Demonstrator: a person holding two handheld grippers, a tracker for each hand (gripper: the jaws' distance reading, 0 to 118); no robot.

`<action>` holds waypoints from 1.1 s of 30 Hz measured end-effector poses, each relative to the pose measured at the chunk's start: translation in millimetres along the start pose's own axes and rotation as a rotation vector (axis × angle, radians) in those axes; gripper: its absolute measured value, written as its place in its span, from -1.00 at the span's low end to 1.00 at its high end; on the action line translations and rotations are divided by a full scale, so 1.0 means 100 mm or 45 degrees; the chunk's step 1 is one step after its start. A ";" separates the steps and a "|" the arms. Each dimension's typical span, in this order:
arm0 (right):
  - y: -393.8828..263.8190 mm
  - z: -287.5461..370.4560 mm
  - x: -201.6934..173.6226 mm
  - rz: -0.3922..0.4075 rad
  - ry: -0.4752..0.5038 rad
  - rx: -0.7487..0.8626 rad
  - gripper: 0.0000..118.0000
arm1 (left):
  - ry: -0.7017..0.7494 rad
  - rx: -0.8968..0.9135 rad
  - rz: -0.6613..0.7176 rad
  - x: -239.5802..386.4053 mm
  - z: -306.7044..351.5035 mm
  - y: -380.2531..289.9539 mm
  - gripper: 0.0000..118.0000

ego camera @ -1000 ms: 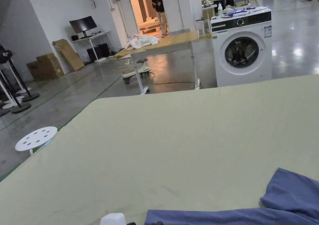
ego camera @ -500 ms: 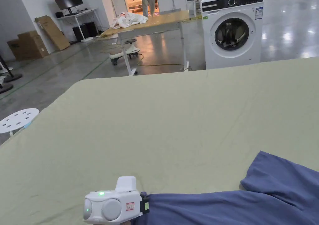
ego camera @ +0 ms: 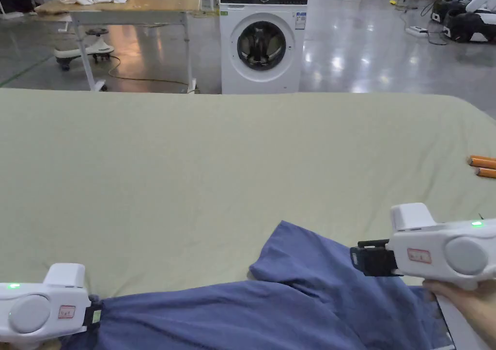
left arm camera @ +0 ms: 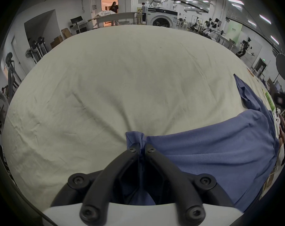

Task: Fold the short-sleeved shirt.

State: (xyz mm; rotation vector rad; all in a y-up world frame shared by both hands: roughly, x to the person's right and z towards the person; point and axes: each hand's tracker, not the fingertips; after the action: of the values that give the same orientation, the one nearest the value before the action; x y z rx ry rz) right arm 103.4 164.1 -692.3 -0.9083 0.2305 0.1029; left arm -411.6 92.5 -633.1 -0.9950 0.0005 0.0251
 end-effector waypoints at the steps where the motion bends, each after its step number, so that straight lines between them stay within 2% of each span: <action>1: 0.06 -0.19 0.05 -0.025 -0.049 -0.028 0.24 | 0.006 -0.004 -0.012 0.01 0.00 0.00 -0.98; 3: 0.14 -0.51 0.15 -0.065 -0.103 -0.148 0.23 | 0.009 -0.005 -0.024 0.01 0.01 0.00 -0.98; 4: 0.13 -0.64 0.19 -0.100 -0.123 -0.222 0.15 | 0.009 -0.004 -0.030 0.01 0.01 0.00 -0.98; 5: 0.11 -0.76 0.23 -0.111 -0.134 -0.274 -0.07 | 0.008 -0.002 -0.028 0.01 0.01 -0.01 -0.98; 7: 0.05 -0.82 0.27 -0.108 -0.105 -0.260 -0.16 | 0.003 0.005 -0.027 0.00 0.01 -0.02 -0.98; 8: 0.03 -0.74 0.25 -0.117 -0.102 -0.220 -0.41 | 0.002 0.007 -0.028 -0.01 0.01 -0.02 -0.98; 9: 0.02 -0.68 0.24 -0.120 -0.088 -0.195 -0.76 | 0.001 0.011 -0.026 -0.01 0.01 -0.03 -0.98; 10: 0.00 -0.64 0.22 -0.105 -0.081 -0.194 -0.97 | 0.002 0.014 -0.024 -0.01 0.00 -0.03 -0.98; 13: -0.09 -0.52 0.16 -0.093 -0.072 -0.171 -0.97 | 0.017 0.034 -0.021 0.02 0.02 -0.06 -0.98; 16: -0.18 -0.19 0.10 -0.082 -0.113 -0.015 -0.98 | -0.038 0.064 0.058 -0.09 0.16 -0.02 -1.00; 19: -0.15 0.42 0.10 -0.011 -0.101 0.192 -0.98 | -0.132 0.291 0.115 -0.26 0.73 0.01 -1.00; 21: -0.11 0.89 0.10 -0.008 -0.108 0.298 -0.98 | -0.182 0.425 0.133 -0.32 1.19 0.04 -1.00; 23: -0.06 1.34 0.13 -0.031 -0.095 0.416 -0.98 | -0.214 0.605 0.124 -0.31 1.74 0.08 -1.00; 25: 0.02 1.77 0.10 -0.013 -0.116 0.524 -0.98 | -0.190 0.744 0.094 -0.30 2.16 0.15 -1.00; 27: 0.14 2.13 0.12 -0.061 -0.120 0.636 -0.98 | -0.240 0.829 0.058 -0.25 2.61 0.27 -1.00; 30: 0.37 2.58 0.11 -0.116 -0.102 0.781 -0.98 | -0.196 0.991 0.008 -0.20 3.10 0.49 -1.00; 33: 0.67 2.89 0.09 -0.086 -0.151 0.888 -0.98 | -0.150 1.093 -0.031 -0.15 3.48 0.75 -1.00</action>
State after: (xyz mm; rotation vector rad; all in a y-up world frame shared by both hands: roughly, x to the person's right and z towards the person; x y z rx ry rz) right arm 144.3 433.9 -574.9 -0.2144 0.1104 0.0092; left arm -431.6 424.2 -506.2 -0.1337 -0.1014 0.0552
